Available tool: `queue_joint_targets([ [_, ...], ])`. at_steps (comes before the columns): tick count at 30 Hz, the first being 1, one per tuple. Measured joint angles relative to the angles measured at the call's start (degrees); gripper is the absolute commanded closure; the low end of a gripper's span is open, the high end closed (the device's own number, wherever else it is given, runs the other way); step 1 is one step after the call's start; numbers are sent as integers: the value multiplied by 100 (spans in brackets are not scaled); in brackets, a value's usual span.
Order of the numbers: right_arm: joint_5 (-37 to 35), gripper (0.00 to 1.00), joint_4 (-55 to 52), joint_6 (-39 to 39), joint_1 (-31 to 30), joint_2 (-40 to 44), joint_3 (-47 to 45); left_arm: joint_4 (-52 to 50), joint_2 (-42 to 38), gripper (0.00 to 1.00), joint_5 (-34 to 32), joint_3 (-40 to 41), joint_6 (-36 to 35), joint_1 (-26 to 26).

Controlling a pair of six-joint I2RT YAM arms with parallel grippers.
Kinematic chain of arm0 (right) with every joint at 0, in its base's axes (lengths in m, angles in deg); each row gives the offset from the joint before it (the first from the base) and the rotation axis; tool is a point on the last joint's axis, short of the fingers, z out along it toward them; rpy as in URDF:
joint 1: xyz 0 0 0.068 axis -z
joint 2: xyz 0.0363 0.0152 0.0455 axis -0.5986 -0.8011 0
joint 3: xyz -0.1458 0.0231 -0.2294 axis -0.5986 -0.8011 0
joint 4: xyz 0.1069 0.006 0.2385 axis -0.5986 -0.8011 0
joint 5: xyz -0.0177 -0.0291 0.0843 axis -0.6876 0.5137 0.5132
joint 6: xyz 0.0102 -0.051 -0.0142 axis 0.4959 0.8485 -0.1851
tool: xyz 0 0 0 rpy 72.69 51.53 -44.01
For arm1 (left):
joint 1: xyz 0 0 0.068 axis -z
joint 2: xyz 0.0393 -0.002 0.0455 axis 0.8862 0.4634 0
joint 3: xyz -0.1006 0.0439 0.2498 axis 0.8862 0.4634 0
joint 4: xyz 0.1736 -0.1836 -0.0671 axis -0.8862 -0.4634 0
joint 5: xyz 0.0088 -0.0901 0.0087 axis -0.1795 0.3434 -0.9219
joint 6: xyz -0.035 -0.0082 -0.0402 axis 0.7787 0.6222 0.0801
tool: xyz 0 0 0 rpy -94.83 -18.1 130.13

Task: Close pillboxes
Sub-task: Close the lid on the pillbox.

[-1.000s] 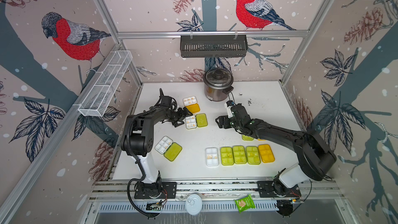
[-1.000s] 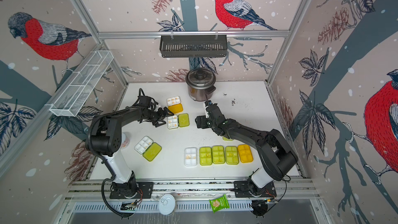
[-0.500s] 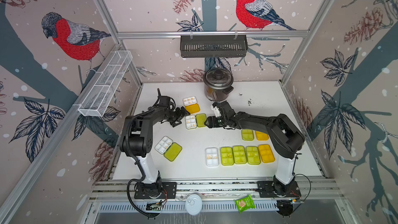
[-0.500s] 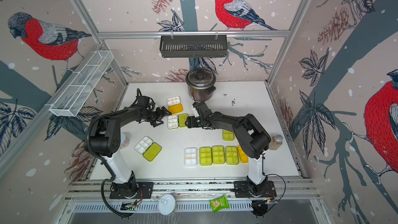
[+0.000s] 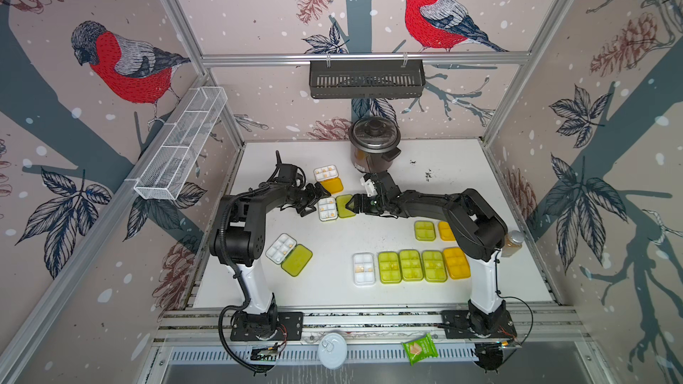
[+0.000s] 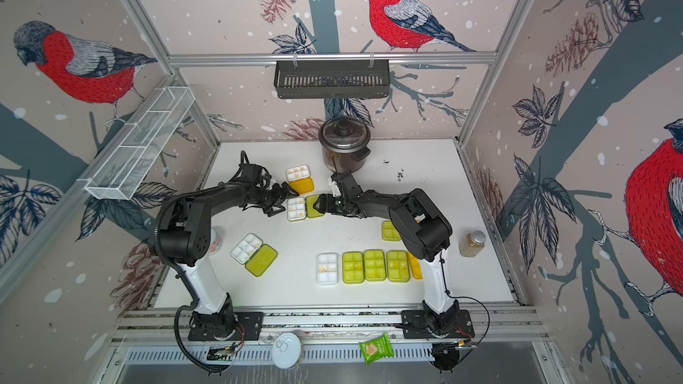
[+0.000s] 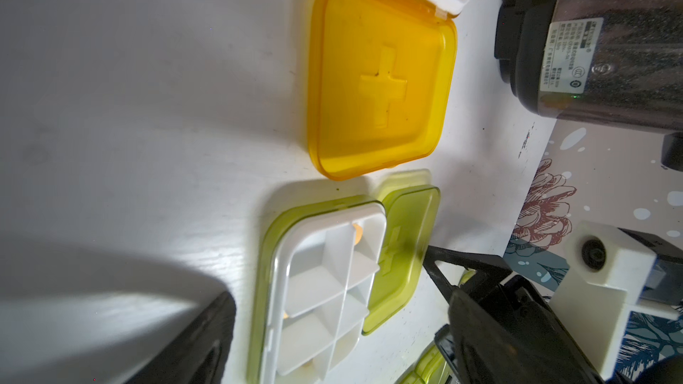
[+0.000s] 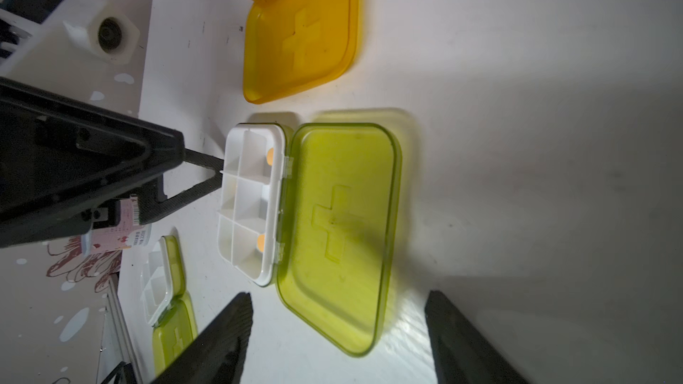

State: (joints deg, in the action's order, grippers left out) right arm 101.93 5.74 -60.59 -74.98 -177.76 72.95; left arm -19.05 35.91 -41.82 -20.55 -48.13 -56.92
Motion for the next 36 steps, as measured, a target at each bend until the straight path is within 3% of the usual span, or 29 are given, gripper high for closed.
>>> queue_joint_targets([
  [7, 391, 23, 326, -280, 44, -181, 81, 39, 92, 10, 103, -68, -2, 39],
  [22, 1449, 23, 1650, -1246, 258, 39, -839, 33, 146, 10, 109, -133, -20, 70],
  [36, 1593, 24, 1904, -1438, 210, 205, -673, 42, 166, 10, 125, -153, -20, 85],
])
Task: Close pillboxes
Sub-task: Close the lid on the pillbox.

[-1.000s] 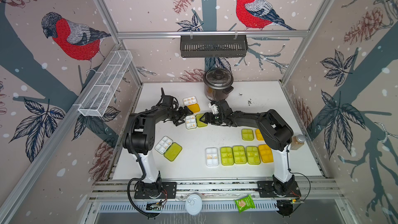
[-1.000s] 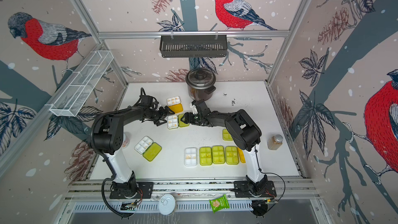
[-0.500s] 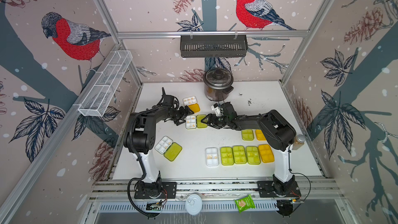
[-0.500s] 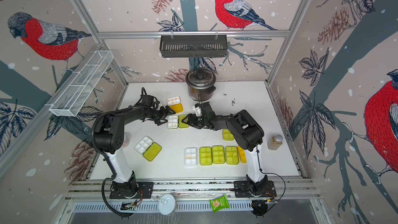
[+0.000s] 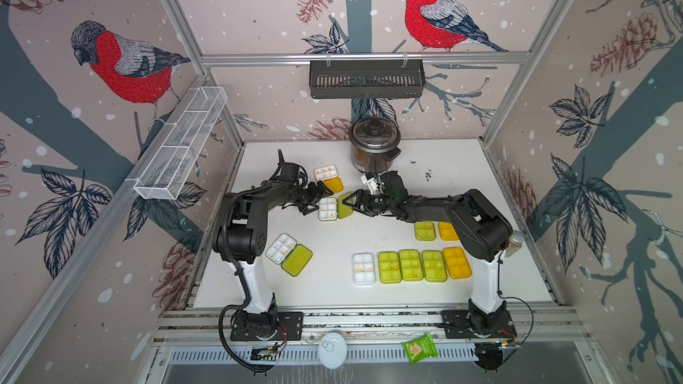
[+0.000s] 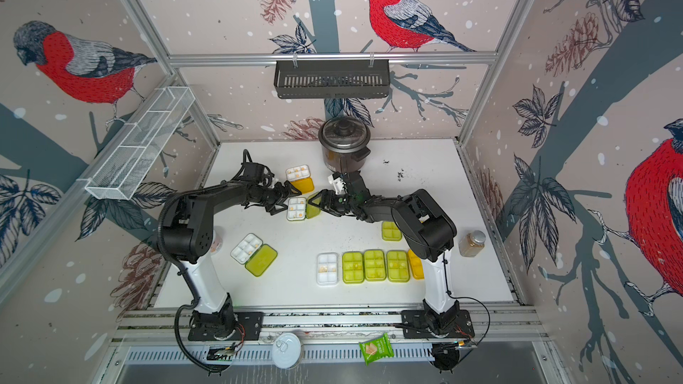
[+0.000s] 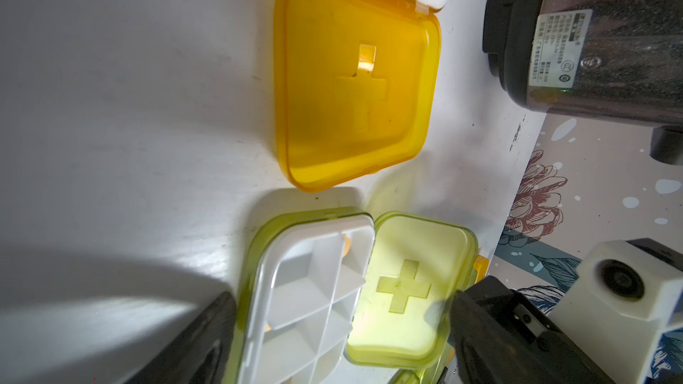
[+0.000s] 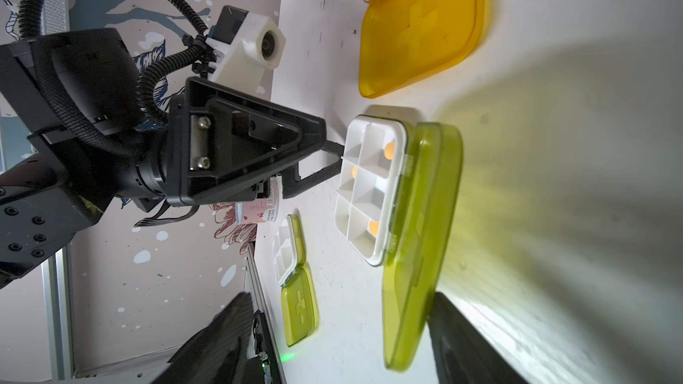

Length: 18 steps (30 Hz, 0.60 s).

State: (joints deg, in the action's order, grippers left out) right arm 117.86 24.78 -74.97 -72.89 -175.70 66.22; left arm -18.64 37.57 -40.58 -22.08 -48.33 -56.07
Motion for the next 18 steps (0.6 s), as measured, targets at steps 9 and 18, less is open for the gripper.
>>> queue_joint_targets([
  [9, -140, 24, -146, 138, -96, 4, 291, 173, 7, 10, 153, 66, 4, 146],
  [18, -302, 24, -431, 181, -146, -83, 496, 258, -549, 10, -63, 498, 323, -190],
])
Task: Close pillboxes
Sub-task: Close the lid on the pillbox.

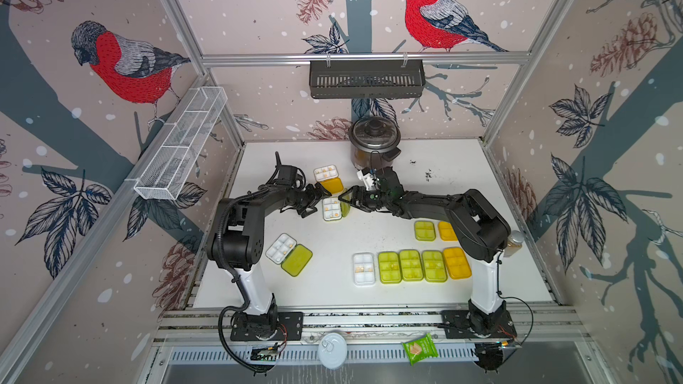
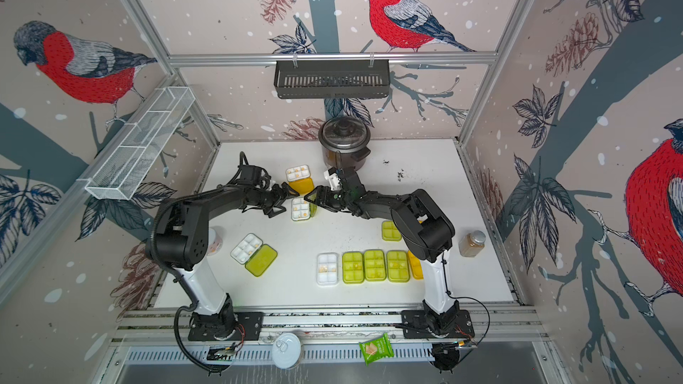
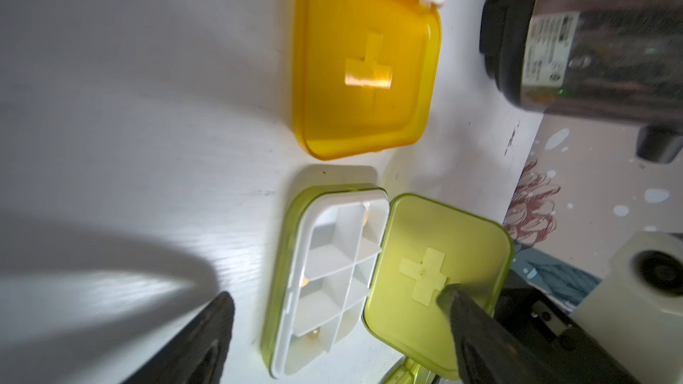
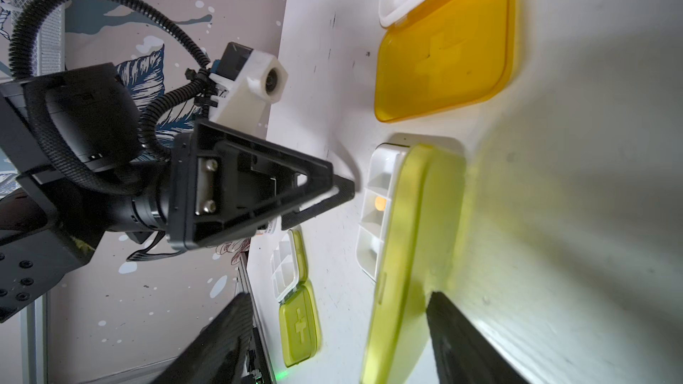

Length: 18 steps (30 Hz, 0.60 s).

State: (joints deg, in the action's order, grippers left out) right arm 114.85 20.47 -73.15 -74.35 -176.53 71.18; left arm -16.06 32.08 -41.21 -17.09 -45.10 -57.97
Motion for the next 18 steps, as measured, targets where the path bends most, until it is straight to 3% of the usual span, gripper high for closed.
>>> queue_joint_targets([
  [7, -66, 24, -186, 103, -111, -122, 273, 205, -439, 10, 26, 138, 236, -560],
  [18, -133, 23, -448, 168, -321, -490, 728, 210, -426, 10, 48, 155, 238, -610],
])
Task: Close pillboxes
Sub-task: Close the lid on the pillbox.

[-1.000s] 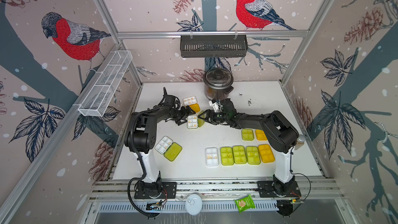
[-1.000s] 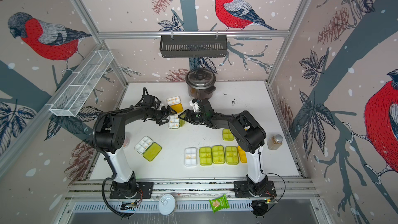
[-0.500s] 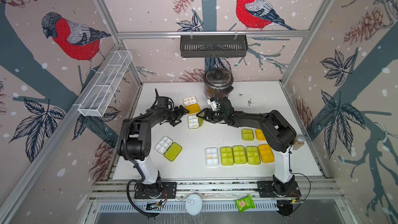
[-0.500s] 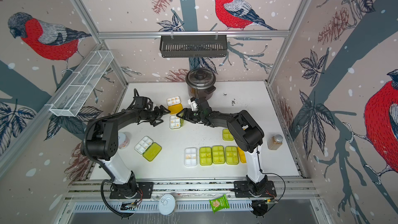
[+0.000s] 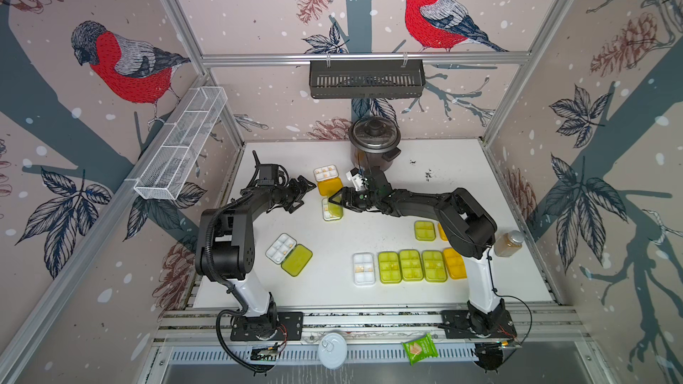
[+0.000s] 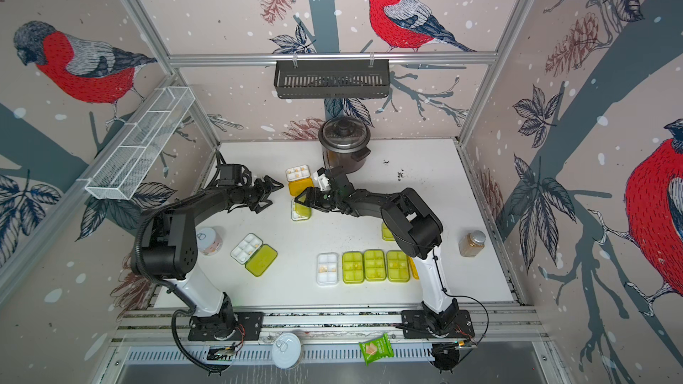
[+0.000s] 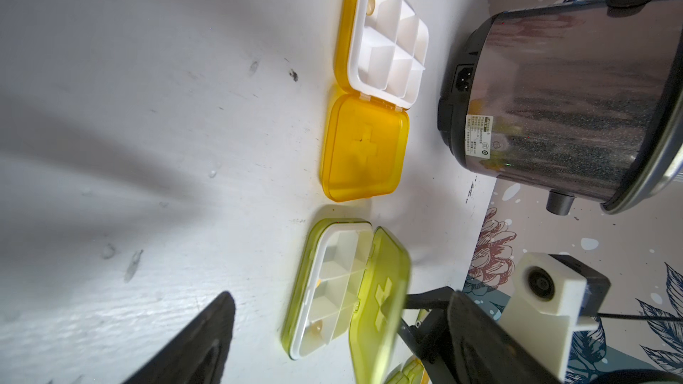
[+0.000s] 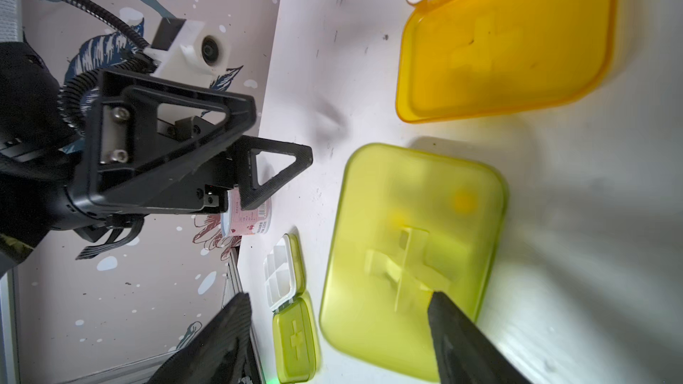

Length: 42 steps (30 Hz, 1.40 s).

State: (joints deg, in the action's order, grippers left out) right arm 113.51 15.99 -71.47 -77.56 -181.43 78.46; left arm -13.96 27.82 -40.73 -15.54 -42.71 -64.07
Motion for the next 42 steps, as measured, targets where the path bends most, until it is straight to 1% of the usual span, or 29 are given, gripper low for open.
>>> queue_joint_targets([
  [6, -4, 22, -166, 90, -13, 44, 48, 0, -9, 10, 2, 0, -2, -4],
  [10, -278, 22, -540, 304, -46, 66, 238, 0, -7, 10, 2, 0, -2, -7],
  [14, -935, 22, -1268, 691, -160, -11, 614, 0, -9, 10, 2, 0, -2, -17],
  [19, -2048, 22, -2267, 1172, -367, -168, 1161, 0, -11, 10, 7, 0, -2, -33],
  [23, -2693, 22, -2820, 1449, -494, -352, 1512, 0, -11, 10, 15, 0, 0, -37],
  [27, -3174, 22, -3279, 1687, -634, -595, 1943, 0, -11, 10, 22, 0, 4, -37],
  [33, -3488, 22, -3604, 1875, -778, -817, 2234, 2, -11, 10, 28, 0, 15, -37],
  [42, -3722, 22, -3624, 1902, -868, -931, 2371, 2, -11, 10, 61, 0, 20, -39],
])
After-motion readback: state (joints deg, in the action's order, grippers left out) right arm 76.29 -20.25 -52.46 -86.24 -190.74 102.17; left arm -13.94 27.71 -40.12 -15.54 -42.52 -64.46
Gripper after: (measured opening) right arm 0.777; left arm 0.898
